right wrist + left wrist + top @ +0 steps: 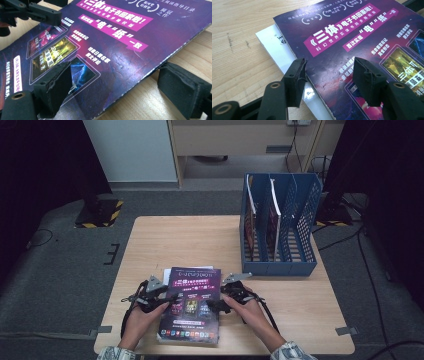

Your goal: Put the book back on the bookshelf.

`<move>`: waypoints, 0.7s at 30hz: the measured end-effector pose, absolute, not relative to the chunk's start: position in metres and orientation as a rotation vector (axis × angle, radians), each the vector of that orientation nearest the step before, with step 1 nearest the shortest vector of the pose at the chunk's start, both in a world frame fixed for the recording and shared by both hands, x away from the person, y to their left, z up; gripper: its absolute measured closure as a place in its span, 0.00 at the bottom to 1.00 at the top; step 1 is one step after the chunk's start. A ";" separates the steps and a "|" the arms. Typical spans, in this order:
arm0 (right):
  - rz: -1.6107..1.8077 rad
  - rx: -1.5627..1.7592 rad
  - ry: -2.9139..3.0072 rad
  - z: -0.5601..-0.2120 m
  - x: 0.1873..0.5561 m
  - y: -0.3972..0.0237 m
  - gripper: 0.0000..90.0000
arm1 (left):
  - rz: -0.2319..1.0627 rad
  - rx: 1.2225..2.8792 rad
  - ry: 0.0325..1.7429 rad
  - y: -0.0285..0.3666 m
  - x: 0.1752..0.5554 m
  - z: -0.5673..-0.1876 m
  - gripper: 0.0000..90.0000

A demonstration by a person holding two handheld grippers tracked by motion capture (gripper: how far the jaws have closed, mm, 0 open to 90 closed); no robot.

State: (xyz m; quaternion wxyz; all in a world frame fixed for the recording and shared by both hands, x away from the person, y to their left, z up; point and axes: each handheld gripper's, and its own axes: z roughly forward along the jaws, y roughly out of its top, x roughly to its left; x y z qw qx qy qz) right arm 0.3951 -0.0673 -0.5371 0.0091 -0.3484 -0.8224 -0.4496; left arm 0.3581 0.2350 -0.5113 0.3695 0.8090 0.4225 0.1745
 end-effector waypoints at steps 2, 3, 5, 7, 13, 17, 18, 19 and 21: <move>-1.413 -1.093 -2.544 -0.538 0.396 -0.067 0.14 | 0.447 2.073 1.085 0.235 0.358 -0.512 0.48; -1.419 -1.088 -2.540 -0.538 0.397 -0.068 0.14 | 0.446 2.071 1.086 0.235 0.358 -0.512 0.48; -1.427 -1.088 -2.523 -0.538 0.399 -0.067 0.14 | 0.444 2.069 1.086 0.235 0.358 -0.512 0.48; -1.398 -1.078 -2.561 -0.536 0.399 -0.065 0.18 | 0.444 2.068 1.086 0.236 0.358 -0.512 0.48; -1.481 -1.039 -2.537 -0.516 0.399 -0.064 0.20 | 0.441 2.068 1.088 0.238 0.358 -0.512 0.48; -1.492 -1.029 -2.555 -0.505 0.397 -0.055 0.19 | 0.438 2.063 1.091 0.238 0.357 -0.512 0.48; -1.480 -1.030 -2.575 -0.505 0.397 -0.052 0.19 | 0.439 2.063 1.092 0.238 0.357 -0.512 0.48; -1.468 -1.035 -2.588 -0.504 0.397 -0.050 0.19 | 0.439 2.063 1.093 0.238 0.357 -0.512 0.48; -1.463 -1.033 -2.591 -0.504 0.398 -0.045 0.20 | 0.438 2.064 1.092 0.239 0.358 -0.512 0.47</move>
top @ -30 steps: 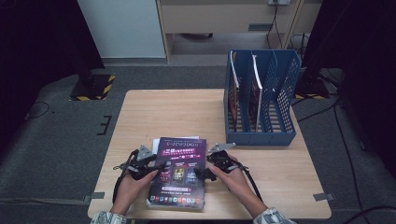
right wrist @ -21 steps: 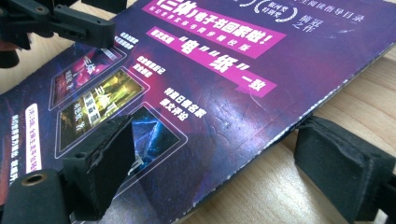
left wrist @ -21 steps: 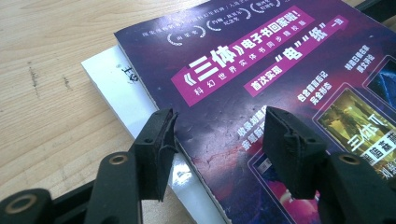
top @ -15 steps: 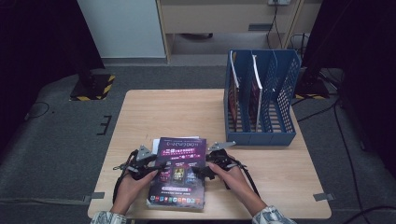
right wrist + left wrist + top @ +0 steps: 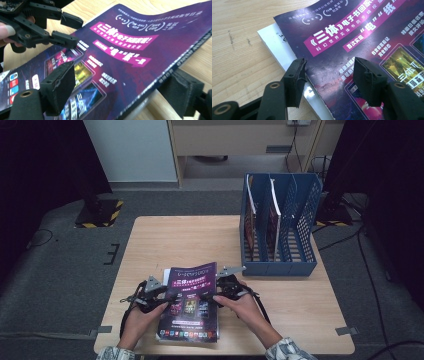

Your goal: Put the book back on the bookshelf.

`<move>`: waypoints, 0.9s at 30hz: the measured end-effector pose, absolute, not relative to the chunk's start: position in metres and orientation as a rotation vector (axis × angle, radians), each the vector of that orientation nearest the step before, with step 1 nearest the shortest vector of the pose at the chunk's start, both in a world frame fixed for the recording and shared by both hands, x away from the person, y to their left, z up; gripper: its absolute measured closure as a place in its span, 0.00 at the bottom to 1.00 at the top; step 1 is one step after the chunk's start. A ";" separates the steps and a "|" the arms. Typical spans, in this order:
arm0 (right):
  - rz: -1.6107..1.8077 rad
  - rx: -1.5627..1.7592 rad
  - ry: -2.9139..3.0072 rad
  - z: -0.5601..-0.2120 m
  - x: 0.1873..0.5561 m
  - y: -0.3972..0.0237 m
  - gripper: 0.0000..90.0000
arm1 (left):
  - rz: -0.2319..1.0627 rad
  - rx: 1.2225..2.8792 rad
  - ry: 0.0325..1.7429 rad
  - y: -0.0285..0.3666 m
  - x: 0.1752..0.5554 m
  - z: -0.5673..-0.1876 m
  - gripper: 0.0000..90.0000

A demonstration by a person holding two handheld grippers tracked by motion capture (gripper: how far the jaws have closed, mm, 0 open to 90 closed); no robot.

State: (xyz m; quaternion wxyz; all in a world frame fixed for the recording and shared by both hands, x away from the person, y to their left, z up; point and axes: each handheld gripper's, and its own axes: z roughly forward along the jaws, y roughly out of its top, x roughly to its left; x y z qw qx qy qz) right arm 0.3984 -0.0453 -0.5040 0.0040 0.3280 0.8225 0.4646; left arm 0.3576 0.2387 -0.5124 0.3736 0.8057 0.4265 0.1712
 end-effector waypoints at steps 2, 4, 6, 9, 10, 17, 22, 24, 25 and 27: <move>1.463 1.031 2.579 -0.503 0.400 -0.041 0.21 | 0.435 2.064 1.091 0.239 0.358 -0.512 0.47; 1.463 1.027 2.582 -0.501 0.402 -0.035 0.22 | 0.433 2.062 1.091 0.240 0.358 -0.513 0.47; 1.441 1.022 2.588 -0.498 0.403 -0.029 0.22 | 0.430 2.059 1.094 0.240 0.358 -0.513 0.47; 1.418 1.028 2.595 -0.495 0.405 -0.022 0.22 | 0.429 2.055 1.095 0.240 0.358 -0.513 0.47; 1.406 1.029 2.599 -0.495 0.406 -0.020 0.22 | 0.428 2.055 1.097 0.240 0.358 -0.513 0.47; 1.374 1.070 2.605 -0.495 0.413 -0.010 0.23 | 0.425 2.051 1.097 0.241 0.358 -0.513 0.47; 1.359 1.100 2.592 -0.494 0.415 -0.003 0.24 | 0.424 2.052 1.093 0.241 0.358 -0.514 0.47; 1.346 1.103 2.593 -0.494 0.415 0.001 0.25 | 0.421 2.051 1.094 0.242 0.358 -0.514 0.47; 1.336 1.114 2.598 -0.495 0.416 0.002 0.26 | 0.421 2.050 1.094 0.242 0.358 -0.514 0.47; 1.316 1.115 2.608 -0.498 0.417 0.006 0.30 | 0.422 2.050 1.095 0.242 0.358 -0.514 0.46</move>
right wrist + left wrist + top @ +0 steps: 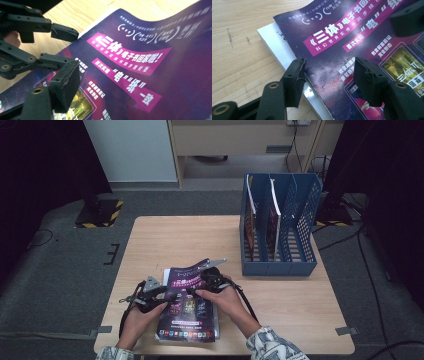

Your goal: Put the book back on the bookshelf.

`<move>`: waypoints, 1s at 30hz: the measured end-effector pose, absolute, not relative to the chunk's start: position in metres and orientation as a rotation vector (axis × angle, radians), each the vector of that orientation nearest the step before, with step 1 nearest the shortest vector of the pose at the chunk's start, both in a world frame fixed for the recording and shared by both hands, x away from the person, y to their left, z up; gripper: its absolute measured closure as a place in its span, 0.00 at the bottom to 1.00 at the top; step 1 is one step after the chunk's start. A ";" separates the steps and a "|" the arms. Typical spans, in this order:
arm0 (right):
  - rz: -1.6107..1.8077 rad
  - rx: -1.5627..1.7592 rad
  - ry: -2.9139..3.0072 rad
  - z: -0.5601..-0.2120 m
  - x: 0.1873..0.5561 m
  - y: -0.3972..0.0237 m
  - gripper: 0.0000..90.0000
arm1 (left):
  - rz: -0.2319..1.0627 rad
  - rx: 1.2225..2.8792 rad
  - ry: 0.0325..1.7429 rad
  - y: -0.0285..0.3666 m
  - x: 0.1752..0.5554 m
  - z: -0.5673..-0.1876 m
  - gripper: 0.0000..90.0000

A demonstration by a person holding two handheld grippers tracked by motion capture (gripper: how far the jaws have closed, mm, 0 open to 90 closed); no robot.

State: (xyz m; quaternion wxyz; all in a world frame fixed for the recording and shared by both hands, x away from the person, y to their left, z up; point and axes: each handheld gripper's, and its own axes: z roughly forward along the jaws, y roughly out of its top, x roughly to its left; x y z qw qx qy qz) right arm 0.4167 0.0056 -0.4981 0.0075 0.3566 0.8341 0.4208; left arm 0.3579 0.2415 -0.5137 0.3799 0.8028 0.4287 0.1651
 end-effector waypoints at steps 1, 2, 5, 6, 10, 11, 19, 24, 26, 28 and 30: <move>1.303 1.119 2.614 -0.499 0.417 0.007 0.32 | 0.421 2.050 1.094 0.242 0.358 -0.514 0.46; 1.281 1.121 2.607 -0.500 0.418 0.008 0.35 | 0.421 2.050 1.094 0.242 0.358 -0.514 0.46; 1.276 1.155 2.588 -0.500 0.420 0.006 0.48 | 0.421 2.050 1.094 0.241 0.358 -0.514 0.45; 1.277 1.183 2.578 -0.499 0.420 0.005 0.54 | 0.420 2.048 1.096 0.241 0.358 -0.514 0.45; 1.299 1.217 2.531 -0.497 0.421 0.004 0.69 | 0.404 2.055 1.088 0.241 0.359 -0.514 0.39; 1.304 1.224 2.527 -0.496 0.421 0.003 0.73 | 0.392 2.053 1.088 0.241 0.359 -0.514 0.36; 1.401 1.110 2.472 -0.478 0.422 -0.002 0.86 | 0.389 2.021 1.095 0.243 0.361 -0.514 0.24; 1.429 1.038 2.438 -0.464 0.419 -0.001 0.88 | 0.365 1.995 1.087 0.244 0.362 -0.514 0.25; 1.443 1.009 2.418 -0.459 0.418 -0.001 0.88 | 0.365 2.002 1.086 0.244 0.362 -0.514 0.25; 1.462 0.997 2.396 -0.455 0.418 -0.002 0.89 | 0.351 1.990 1.092 0.244 0.362 -0.514 0.25; 1.484 0.968 2.368 -0.450 0.417 -0.002 0.89 | 0.332 1.988 1.085 0.244 0.363 -0.515 0.25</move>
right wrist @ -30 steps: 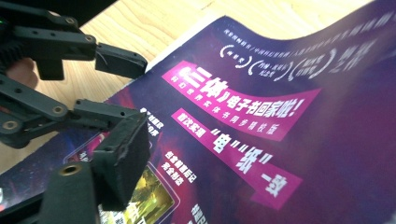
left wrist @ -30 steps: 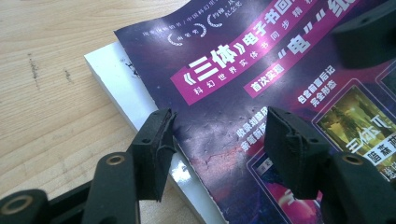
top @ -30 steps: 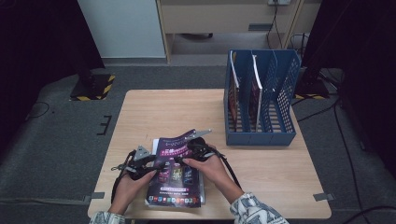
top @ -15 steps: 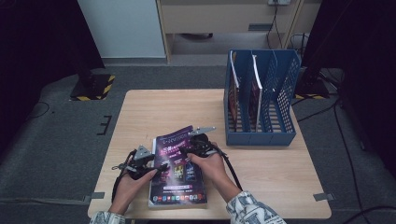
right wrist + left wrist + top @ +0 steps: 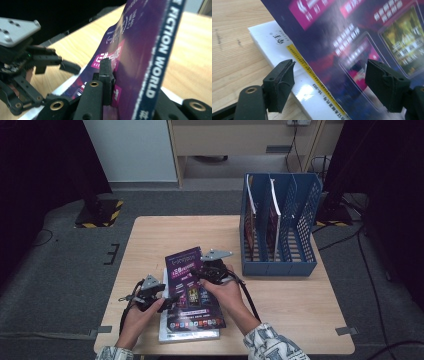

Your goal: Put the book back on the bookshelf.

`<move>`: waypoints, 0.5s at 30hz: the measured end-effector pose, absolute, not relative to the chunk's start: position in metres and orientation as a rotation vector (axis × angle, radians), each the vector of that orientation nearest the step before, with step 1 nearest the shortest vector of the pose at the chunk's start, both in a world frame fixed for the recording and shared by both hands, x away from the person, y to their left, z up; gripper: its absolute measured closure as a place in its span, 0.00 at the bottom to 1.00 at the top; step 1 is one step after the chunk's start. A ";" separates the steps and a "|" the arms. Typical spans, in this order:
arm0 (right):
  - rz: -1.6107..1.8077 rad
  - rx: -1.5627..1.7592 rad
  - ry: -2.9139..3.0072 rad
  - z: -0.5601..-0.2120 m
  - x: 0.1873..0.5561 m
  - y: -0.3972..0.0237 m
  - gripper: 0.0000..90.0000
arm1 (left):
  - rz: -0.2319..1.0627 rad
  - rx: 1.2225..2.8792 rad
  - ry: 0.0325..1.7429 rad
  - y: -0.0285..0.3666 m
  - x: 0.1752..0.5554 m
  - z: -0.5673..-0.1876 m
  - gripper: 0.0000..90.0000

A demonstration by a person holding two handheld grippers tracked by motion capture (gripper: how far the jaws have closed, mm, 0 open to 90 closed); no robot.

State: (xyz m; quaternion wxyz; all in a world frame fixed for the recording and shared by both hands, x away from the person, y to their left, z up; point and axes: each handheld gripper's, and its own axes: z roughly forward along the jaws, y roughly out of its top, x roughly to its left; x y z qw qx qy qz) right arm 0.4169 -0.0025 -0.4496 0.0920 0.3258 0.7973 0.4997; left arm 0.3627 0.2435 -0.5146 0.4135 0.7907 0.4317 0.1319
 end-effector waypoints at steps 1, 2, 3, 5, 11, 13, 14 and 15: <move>1.493 0.956 2.359 -0.448 0.417 -0.003 0.89 | 0.324 1.986 1.084 0.243 0.363 -0.515 0.25; 1.504 0.947 2.350 -0.446 0.416 -0.003 0.90 | 0.320 1.986 1.083 0.243 0.363 -0.514 0.25; 1.512 0.933 2.339 -0.444 0.416 -0.003 0.90 | 0.313 1.986 1.079 0.243 0.363 -0.514 0.26; 1.539 0.909 2.322 -0.440 0.414 -0.003 0.90 | 0.300 1.984 1.072 0.242 0.363 -0.514 0.26; 1.602 0.846 2.278 -0.429 0.412 -0.002 0.91 | 0.269 1.973 1.043 0.240 0.362 -0.513 0.27; 1.622 0.831 2.266 -0.426 0.411 -0.002 0.92 | 0.254 1.969 1.033 0.240 0.362 -0.512 0.29; 1.633 0.824 2.259 -0.425 0.411 -0.003 0.92 | 0.246 1.972 1.028 0.240 0.362 -0.512 0.29; 1.643 0.823 2.250 -0.424 0.411 -0.003 0.92 | 0.237 1.968 1.024 0.239 0.362 -0.512 0.30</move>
